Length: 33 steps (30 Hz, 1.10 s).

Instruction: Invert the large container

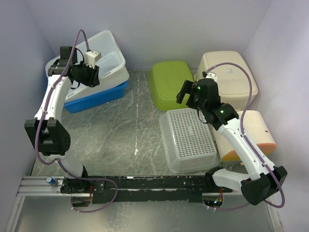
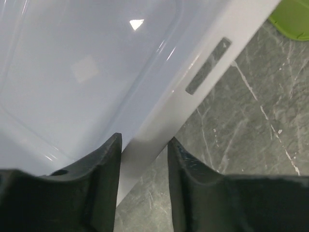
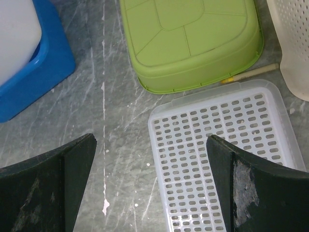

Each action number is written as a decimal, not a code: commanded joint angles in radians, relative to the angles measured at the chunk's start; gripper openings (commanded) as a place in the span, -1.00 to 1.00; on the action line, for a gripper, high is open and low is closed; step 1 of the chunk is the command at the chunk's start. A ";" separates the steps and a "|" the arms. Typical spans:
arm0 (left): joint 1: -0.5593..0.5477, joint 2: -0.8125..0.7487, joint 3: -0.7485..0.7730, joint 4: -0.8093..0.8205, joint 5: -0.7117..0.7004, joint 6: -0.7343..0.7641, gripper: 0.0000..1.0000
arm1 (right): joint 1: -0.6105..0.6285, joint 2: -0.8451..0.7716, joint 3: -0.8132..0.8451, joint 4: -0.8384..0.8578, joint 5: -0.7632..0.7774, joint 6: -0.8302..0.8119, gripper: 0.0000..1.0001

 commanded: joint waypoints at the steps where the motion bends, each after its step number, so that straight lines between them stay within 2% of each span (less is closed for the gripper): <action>1: 0.013 0.070 0.145 -0.060 0.056 0.033 -0.27 | 0.002 -0.021 0.020 -0.008 0.006 0.006 1.00; 7: -0.038 0.002 0.178 -0.091 0.034 0.011 -0.36 | 0.002 -0.028 0.014 -0.009 0.020 0.017 1.00; 12: -0.119 -0.088 0.090 -0.080 0.004 -0.066 -0.85 | 0.003 -0.011 0.013 -0.001 0.013 0.021 1.00; 15: -0.163 -0.133 0.011 -0.055 0.036 -0.125 -0.86 | 0.002 -0.004 0.005 0.008 0.004 0.025 1.00; 21: -0.296 -0.198 -0.086 -0.011 -0.101 -0.229 -0.86 | 0.002 0.006 -0.008 0.020 -0.011 0.027 0.99; 22: -0.299 -0.208 -0.094 -0.005 -0.120 -0.245 -0.82 | 0.002 0.007 -0.008 0.019 -0.012 0.027 0.99; 23: -0.300 -0.217 -0.108 0.003 -0.131 -0.251 -0.56 | 0.002 0.007 -0.008 0.019 -0.012 0.026 0.99; 24: -0.301 -0.226 -0.125 0.010 -0.153 -0.260 -0.17 | 0.002 0.004 -0.008 0.020 -0.012 0.024 0.99; 26: -0.302 -0.238 -0.165 0.013 -0.198 -0.259 0.23 | 0.002 -0.002 -0.014 0.022 -0.009 0.024 0.99; 28: -0.302 -0.246 -0.211 0.025 -0.224 -0.254 0.38 | 0.002 -0.005 -0.020 0.026 -0.007 0.022 0.99; 33: -0.302 -0.253 -0.281 0.040 -0.221 -0.241 0.38 | 0.002 -0.002 -0.026 0.032 -0.019 0.026 0.99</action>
